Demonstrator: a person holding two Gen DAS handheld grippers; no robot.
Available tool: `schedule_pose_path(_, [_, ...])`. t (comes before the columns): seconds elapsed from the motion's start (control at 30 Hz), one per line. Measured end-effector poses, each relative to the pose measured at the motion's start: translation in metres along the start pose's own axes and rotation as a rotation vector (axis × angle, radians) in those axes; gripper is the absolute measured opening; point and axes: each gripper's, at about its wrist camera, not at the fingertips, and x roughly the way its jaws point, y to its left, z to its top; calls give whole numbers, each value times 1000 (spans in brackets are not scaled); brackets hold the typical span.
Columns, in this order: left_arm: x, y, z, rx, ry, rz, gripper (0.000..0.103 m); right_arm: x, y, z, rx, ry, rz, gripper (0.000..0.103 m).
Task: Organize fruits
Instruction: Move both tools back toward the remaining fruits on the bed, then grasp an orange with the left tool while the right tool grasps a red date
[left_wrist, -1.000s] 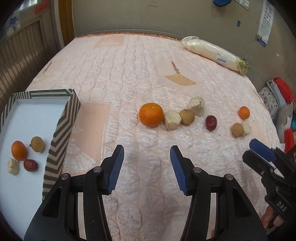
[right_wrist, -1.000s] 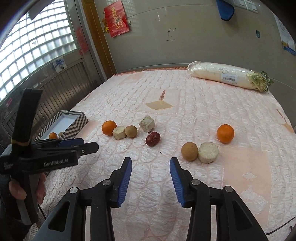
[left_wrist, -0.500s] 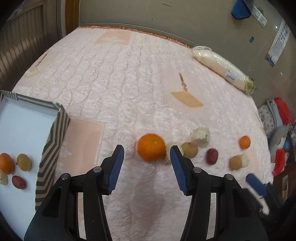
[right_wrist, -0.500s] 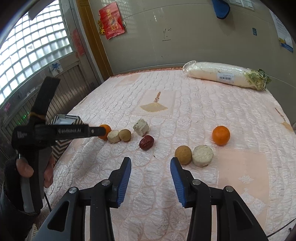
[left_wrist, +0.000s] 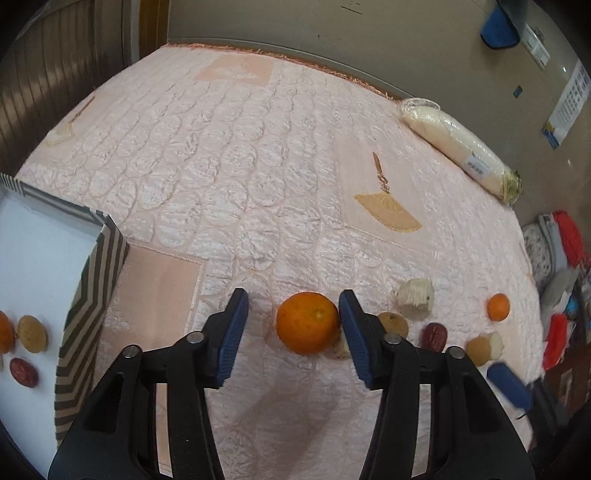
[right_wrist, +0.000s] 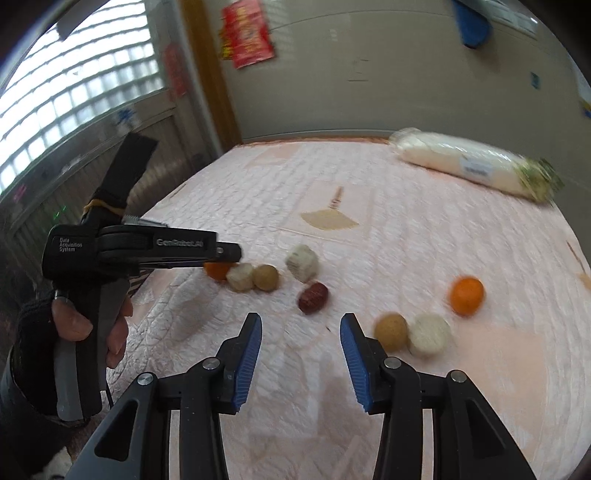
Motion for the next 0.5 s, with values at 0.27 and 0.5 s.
schedule_pose_path(0.27, [-3,-5,-4,27,4,-17,33,39,3,21,-249,97,8,42])
schedule_pose_path(0.5, [-1,1,-3,-11,25,-41,37,67,-3,20,-337,175,-2,42])
